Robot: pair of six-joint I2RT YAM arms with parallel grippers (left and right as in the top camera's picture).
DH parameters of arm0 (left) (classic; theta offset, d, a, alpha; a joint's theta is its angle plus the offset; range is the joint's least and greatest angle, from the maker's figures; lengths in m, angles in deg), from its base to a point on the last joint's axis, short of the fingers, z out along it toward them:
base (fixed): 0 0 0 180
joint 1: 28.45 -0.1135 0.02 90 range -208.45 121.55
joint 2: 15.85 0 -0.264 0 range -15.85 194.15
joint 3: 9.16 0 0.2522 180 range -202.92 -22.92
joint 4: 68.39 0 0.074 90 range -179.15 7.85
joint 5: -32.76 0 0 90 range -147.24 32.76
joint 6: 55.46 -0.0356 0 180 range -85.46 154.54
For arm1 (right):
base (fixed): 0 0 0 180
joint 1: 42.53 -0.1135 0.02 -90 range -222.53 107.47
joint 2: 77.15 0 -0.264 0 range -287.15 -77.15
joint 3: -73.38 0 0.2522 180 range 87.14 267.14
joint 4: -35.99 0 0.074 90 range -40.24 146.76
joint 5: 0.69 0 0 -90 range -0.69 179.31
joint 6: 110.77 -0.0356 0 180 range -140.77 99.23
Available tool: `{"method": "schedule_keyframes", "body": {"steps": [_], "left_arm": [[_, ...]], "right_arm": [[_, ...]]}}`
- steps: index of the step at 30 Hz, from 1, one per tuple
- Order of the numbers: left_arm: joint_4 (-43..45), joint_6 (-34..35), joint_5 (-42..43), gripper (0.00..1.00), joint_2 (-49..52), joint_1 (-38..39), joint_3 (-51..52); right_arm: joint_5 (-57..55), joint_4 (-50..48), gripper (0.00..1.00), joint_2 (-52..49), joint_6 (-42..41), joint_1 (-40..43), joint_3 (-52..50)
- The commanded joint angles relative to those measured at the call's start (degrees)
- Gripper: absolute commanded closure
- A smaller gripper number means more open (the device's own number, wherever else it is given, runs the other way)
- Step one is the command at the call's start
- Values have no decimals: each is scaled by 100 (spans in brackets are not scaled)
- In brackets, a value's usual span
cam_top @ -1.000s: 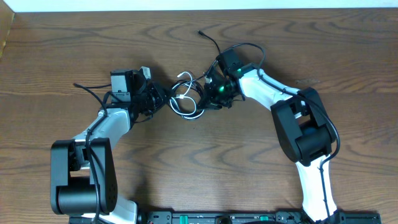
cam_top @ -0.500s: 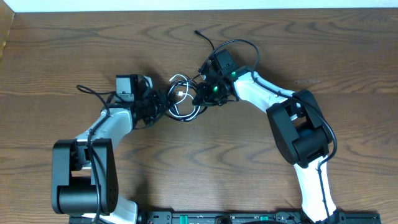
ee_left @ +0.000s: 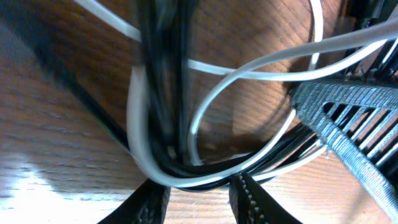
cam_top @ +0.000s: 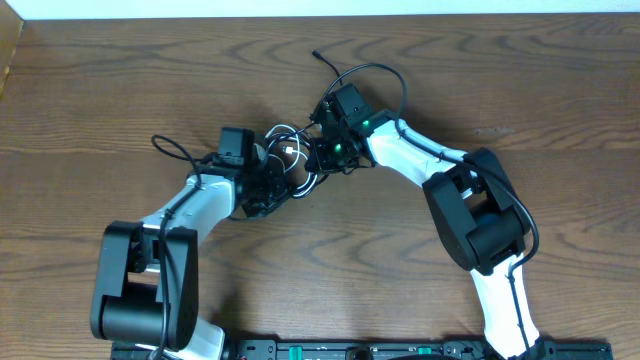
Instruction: Untangle cables
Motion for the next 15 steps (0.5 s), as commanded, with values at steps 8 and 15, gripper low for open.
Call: {"method": "schedule_keyframes", "body": {"steps": [8, 15], "left_arm": [[358, 501, -1314, 67, 48, 225, 4], [549, 507, -1309, 63, -44, 216, -24]], "right_arm": [[-341, 61, 99, 70, 315, -223, 0], [-651, 238, 99, 70, 334, -249, 0]]}}
